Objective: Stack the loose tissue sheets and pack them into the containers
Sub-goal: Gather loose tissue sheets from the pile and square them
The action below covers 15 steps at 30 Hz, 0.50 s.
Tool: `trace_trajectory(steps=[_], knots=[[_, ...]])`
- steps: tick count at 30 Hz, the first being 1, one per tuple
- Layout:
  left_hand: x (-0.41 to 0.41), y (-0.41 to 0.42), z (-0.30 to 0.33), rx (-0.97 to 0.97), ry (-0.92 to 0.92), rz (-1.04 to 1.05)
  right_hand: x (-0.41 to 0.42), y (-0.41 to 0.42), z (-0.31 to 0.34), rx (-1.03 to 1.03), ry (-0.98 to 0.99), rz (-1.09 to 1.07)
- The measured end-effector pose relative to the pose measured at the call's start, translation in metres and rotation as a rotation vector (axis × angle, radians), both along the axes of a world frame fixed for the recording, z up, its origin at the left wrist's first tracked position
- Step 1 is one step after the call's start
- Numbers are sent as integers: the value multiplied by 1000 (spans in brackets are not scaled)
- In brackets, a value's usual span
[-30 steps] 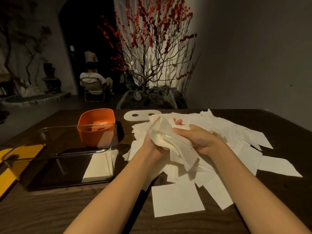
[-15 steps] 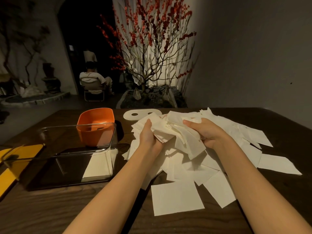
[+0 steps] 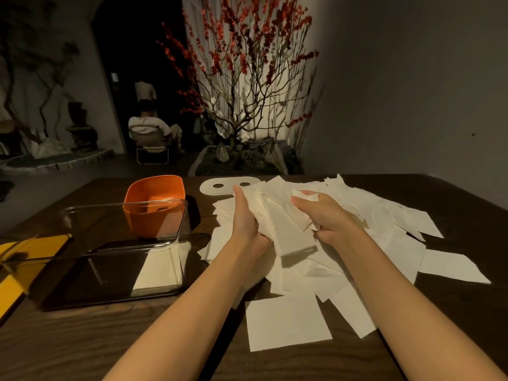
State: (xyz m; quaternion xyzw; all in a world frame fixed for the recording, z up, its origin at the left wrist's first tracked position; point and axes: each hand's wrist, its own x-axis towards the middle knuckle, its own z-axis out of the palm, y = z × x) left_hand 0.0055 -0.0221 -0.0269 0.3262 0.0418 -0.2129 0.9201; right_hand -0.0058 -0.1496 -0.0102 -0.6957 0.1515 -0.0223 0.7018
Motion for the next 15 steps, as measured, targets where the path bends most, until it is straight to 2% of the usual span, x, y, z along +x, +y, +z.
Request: trace_trajectory(steps=[7,11,15], knots=[[-6,-3,0,157,-10,70,-2,-3,0,-53,-26,59],[-8,-2,4,-7,80,81,1,-7,0,-131,-25,41],[-7,3,5,-116,60,107,3,-16,-1,-209,-22,-27]])
